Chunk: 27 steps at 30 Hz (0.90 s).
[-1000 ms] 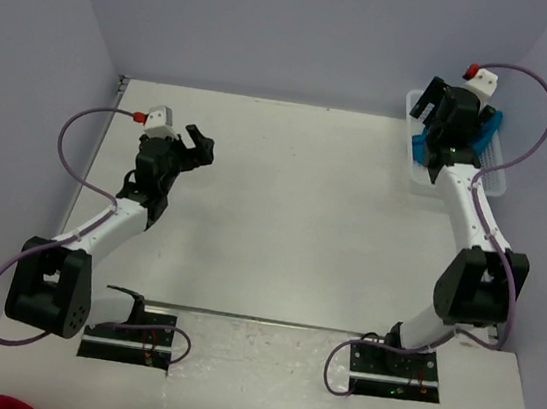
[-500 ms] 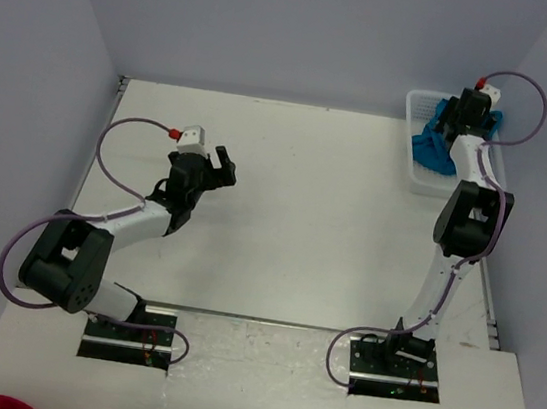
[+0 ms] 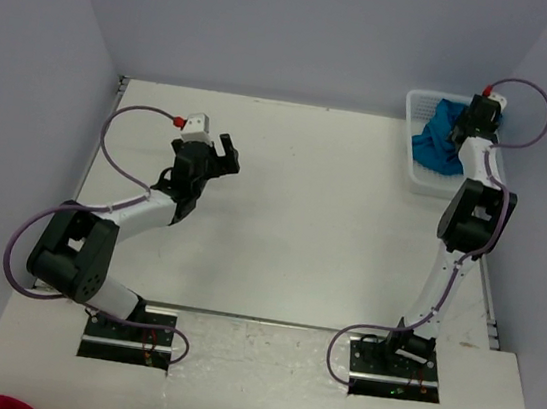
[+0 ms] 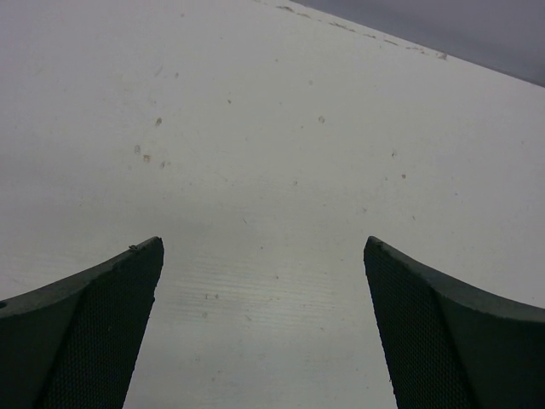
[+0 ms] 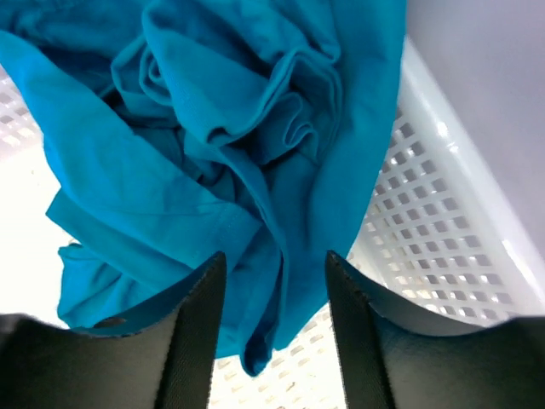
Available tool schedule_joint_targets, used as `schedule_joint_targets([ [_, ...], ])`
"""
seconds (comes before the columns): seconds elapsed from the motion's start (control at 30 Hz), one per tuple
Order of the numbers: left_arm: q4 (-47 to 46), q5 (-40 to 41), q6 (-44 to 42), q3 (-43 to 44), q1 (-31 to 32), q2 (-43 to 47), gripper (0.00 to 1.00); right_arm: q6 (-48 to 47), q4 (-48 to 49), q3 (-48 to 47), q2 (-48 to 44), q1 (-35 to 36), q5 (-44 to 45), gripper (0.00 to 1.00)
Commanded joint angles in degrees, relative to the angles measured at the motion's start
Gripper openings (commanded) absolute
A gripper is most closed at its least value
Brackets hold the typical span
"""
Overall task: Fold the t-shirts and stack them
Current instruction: Grab crumpled tshirt from bin with the right arm
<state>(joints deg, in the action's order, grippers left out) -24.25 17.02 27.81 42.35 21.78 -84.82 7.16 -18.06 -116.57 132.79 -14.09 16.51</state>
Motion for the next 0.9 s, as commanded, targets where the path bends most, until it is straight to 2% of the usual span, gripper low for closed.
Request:
schedule_joint_targets([
  [0.0, -0.80, 0.83, -1.36, 2.74, -0.25, -0.44, 1.00, -1.18, -0.65, -2.52, 2.03, 0.11, -1.04, 0.50],
  [0.1, -0.71, 0.83, -1.45, 3.00, -0.34, -0.52, 1.00, -1.09, -1.71, -4.36, 3.17, 0.02, -1.31, 0.42],
  [0.4, -0.36, 1.26, -2.15, 3.62, -0.34, -0.18, 1.00, -1.09, -2.33, -5.42, 3.79, 0.02, -1.22, 0.39],
  [0.47, -0.27, 1.53, -2.41, 3.71, -0.34, -0.09, 1.00, -1.01, -2.76, -6.38, 4.23, 0.02, -0.96, 0.32],
  [0.53, -0.18, 1.53, -2.59, 3.88, -0.34, -0.35, 1.00, -1.09, -3.55, -7.52, 4.84, 0.11, -0.87, 0.17],
  [0.6, -0.27, 1.18, -2.59, 4.14, -0.34, -0.79, 1.00, -1.01, -4.26, -8.58, 5.55, 0.02, -0.87, 0.09],
  [0.83, 0.17, 0.65, -2.50, 4.41, -0.34, -1.58, 1.00, -0.83, -3.38, -7.18, 4.76, 0.03, -0.52, 0.09],
  [0.87, 0.34, 0.56, -2.50, 4.41, -0.34, -1.49, 1.00, -0.74, -3.47, -7.18, 4.76, 0.02, -0.26, 0.16],
])
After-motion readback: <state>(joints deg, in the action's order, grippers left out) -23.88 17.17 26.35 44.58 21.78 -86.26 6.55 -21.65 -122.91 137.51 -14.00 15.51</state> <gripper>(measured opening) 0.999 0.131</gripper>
